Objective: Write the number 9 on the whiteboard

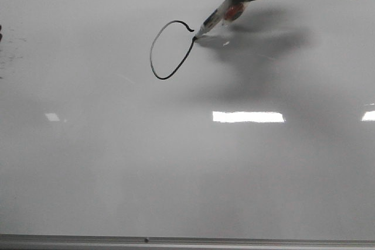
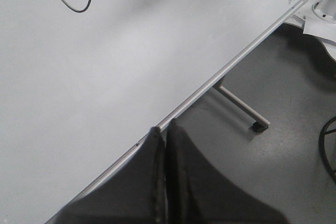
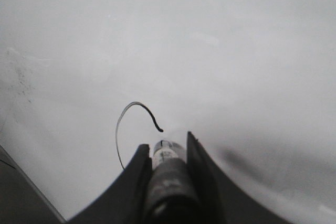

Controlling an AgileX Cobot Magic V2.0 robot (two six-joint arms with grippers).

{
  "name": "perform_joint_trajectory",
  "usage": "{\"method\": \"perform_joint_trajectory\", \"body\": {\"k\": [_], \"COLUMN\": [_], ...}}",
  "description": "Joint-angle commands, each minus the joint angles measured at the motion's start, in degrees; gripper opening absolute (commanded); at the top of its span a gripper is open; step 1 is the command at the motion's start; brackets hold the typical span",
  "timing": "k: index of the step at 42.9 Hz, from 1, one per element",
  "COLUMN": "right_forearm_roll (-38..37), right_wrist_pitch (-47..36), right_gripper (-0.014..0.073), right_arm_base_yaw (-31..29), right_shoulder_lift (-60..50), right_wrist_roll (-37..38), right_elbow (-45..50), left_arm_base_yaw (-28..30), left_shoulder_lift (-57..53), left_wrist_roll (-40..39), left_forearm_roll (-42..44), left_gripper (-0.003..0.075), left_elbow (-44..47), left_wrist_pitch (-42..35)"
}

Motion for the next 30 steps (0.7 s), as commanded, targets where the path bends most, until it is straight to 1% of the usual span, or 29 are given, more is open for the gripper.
{"method": "perform_joint_trajectory", "body": {"k": [1,9,20,23,28,30], "right_forearm_roll": [0.71,0.13,-1.32,-1.32,-1.29,-1.29], "right_wrist_pitch": [-2.91,-0.88,-8.33,-6.77,-0.20,3.21], "right_gripper": [-0.0097,-0.0097,-0.0097,-0.0097,-0.0097,-0.0097], "right_arm_base_yaw": [-0.74,0.04,5.86,6.28,6.28,6.28], "right_shoulder_lift": [-2.24,-0.57,4.17,5.02,2.35,0.47], "right_wrist_roll": [-0.37,-0.33,-0.39,-0.39,-0.39,-0.39], "right_elbow": [-2.47,0.06,8.87,8.96,8.69,8.69], "left_arm_base_yaw": [0.09,0.09,0.09,0.09,0.09,0.09], "left_shoulder_lift": [-0.44,-0.44,-0.44,-0.44,-0.44,-0.44], "left_wrist_roll": [-0.42,-0.42,-0.42,-0.42,-0.42,-0.42], "left_forearm_roll": [-2.53,-2.53,-2.53,-2.53,-2.53,-2.53], "left_gripper": [-0.0019,-0.0019,-0.0019,-0.0019,-0.0016,-0.0003], "left_elbow": [-1.64,-1.64,-1.64,-1.64,-1.64,-1.64], "left_wrist_pitch": [-1.92,-1.92,-1.92,-1.92,-1.75,-1.25]}}
